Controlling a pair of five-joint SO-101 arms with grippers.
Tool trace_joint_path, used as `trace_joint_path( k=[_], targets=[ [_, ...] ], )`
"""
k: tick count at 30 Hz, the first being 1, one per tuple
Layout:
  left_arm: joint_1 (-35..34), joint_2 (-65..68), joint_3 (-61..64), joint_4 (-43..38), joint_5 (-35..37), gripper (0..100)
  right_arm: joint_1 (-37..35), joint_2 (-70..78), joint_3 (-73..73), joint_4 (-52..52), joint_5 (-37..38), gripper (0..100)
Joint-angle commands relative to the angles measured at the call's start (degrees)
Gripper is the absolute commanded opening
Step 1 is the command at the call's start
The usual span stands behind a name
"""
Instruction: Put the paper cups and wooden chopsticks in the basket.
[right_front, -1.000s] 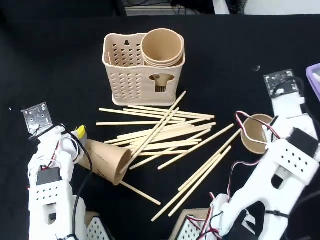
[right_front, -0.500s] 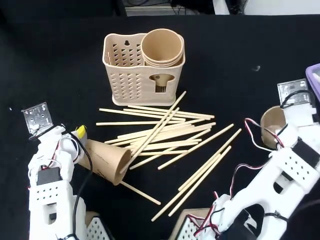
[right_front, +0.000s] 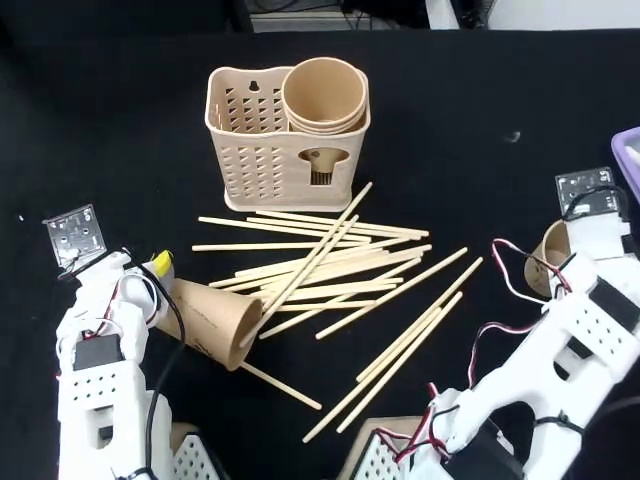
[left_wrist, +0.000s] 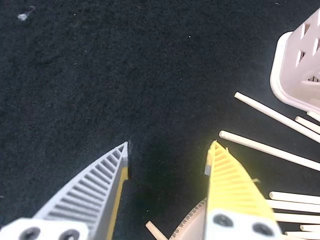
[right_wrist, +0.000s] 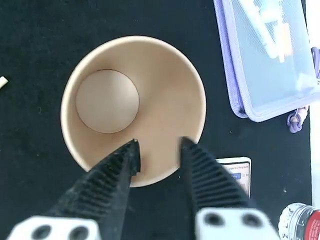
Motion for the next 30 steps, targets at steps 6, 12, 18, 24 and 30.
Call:
trace_joint_path(
  k=[6, 12, 18, 24, 30],
  targets=[
    [-0.4, -0.9, -0.8, -0.9, -0.1, 25, 0.1, 0.1, -14.5, 7.7, -4.9, 22.5],
    [-0.5, -0.9, -0.7, -1.0, -0.1, 25, -8.4, 0.0, -24.7, 30.5, -1.1, 22.5],
    [-0.5, -0.9, -0.7, -0.8, -0.1, 25, -11.7, 0.6, -21.7, 29.0, 6.3, 22.5],
    [-0.5, -0.9, -0.8, -0.8, -0.1, 25, -10.7, 0.6, -14.5, 24.1, 12.7, 22.5],
    [-0.5, -0.9, -0.8, -0.8, -0.1, 25, -8.7, 0.7, -8.1, 15.2, 14.2, 18.0]
  ],
)
